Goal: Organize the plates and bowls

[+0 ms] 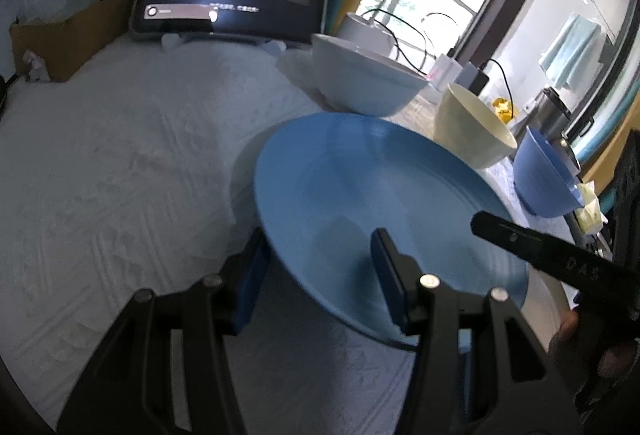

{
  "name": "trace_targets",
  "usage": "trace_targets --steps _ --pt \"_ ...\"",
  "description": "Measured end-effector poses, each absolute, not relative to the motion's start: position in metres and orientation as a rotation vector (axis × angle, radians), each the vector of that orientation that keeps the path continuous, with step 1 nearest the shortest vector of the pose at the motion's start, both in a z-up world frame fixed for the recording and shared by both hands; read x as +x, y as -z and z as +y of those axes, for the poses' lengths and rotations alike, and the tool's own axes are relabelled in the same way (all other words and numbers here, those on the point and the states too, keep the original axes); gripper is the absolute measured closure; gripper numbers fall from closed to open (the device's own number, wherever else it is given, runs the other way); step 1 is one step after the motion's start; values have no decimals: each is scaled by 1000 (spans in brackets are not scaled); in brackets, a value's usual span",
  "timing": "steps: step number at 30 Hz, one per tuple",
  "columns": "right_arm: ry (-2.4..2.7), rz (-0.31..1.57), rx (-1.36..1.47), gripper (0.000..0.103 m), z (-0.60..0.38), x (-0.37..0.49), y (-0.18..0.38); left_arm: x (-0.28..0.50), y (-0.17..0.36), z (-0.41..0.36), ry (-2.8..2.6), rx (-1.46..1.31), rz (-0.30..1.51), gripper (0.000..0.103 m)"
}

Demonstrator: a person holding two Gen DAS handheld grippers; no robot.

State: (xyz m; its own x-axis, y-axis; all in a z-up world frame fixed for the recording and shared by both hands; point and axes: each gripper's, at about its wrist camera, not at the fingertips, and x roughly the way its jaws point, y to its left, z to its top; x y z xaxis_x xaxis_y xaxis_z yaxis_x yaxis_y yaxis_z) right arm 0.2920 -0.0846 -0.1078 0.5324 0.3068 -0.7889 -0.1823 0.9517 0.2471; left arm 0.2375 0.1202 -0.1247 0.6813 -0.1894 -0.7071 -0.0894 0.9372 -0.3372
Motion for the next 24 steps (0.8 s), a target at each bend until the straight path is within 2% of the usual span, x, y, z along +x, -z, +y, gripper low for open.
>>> trace_targets --steps 4,6,24 --pt "-289 957 115 66 -80 290 107 236 124 120 58 -359 819 49" --pt "-287 956 113 70 -81 289 107 236 124 122 55 -367 812 49" --pt "-301 935 104 70 -86 265 96 215 114 114 53 -319 775 49"
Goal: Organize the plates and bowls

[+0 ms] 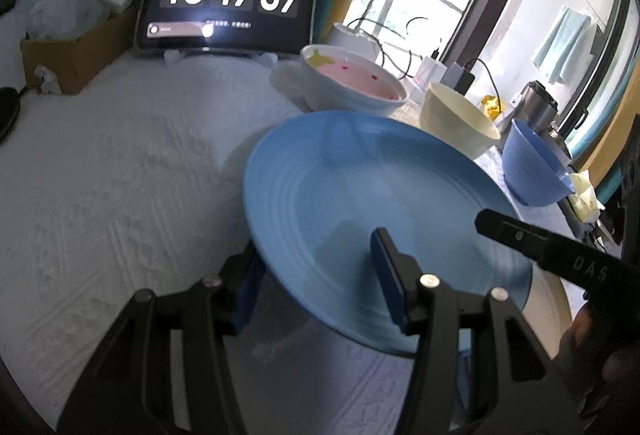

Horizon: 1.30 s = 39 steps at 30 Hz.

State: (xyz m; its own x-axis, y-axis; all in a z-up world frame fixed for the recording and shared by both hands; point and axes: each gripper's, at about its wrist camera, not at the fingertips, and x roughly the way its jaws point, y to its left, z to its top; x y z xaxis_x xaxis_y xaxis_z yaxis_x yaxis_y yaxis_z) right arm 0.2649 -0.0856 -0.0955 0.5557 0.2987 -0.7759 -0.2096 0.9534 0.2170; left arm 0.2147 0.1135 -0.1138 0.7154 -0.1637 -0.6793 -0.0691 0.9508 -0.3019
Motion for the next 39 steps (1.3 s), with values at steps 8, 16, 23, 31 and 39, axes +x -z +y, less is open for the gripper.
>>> trace_targets --steps 8,16,23,31,39 --pt "-305 905 113 70 -97 250 84 199 97 102 59 -286 740 49" --pt "-301 874 136 70 -116 230 72 183 83 82 75 -263 727 49" --pt "-300 853 160 70 -139 211 66 167 72 60 87 -227 721 49" --pt "-296 836 195 70 -169 195 64 152 67 31 102 -197 723 49" --pt "-288 833 182 70 -193 176 64 141 69 7 121 -181 732 49"
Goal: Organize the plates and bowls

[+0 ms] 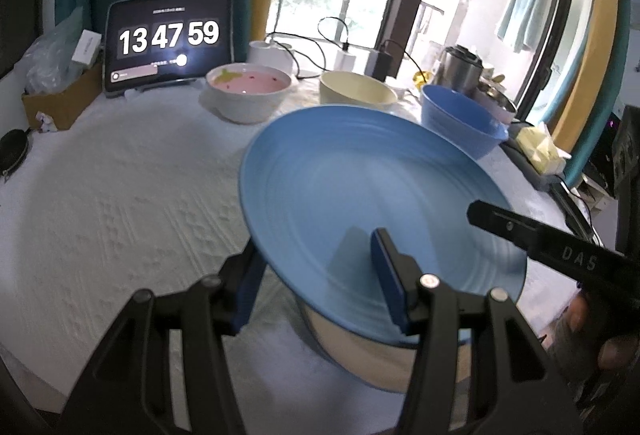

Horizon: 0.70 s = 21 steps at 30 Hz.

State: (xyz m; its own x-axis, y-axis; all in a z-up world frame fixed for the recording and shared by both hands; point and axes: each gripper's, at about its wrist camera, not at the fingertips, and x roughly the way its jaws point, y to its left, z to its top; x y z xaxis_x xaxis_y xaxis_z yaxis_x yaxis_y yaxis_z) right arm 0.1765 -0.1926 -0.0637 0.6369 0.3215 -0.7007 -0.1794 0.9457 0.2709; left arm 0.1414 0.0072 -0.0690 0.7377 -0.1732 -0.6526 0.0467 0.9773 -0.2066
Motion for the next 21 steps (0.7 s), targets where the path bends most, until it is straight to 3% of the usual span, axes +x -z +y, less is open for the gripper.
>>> trace_targets --steps 21 --pt "-233 886 183 70 -224 144 86 124 92 -22 195 -122 807 48"
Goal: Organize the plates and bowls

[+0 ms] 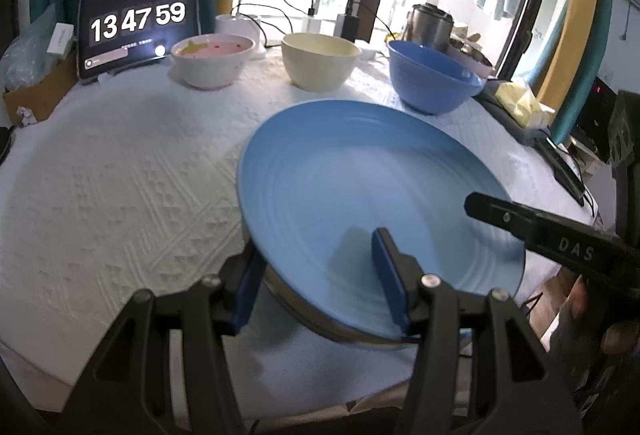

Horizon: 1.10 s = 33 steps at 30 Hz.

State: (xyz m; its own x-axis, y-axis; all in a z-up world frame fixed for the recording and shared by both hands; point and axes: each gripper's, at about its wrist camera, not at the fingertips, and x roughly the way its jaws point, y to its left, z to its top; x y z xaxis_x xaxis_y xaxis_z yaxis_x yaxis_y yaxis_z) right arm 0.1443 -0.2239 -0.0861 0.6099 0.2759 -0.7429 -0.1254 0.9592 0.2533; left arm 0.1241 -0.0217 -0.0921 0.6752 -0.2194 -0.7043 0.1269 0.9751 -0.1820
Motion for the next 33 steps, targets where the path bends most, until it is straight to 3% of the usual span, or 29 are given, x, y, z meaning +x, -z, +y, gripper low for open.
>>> trace_targets --steps 24,28,33 --pt "-213 896 168 70 -229 144 98 124 95 -25 208 -28 807 47" --pt "-208 904 167 70 -228 146 101 123 97 -25 180 32 794 37" --pt "-203 917 177 70 -230 148 105 125 102 -26 146 100 798 34"
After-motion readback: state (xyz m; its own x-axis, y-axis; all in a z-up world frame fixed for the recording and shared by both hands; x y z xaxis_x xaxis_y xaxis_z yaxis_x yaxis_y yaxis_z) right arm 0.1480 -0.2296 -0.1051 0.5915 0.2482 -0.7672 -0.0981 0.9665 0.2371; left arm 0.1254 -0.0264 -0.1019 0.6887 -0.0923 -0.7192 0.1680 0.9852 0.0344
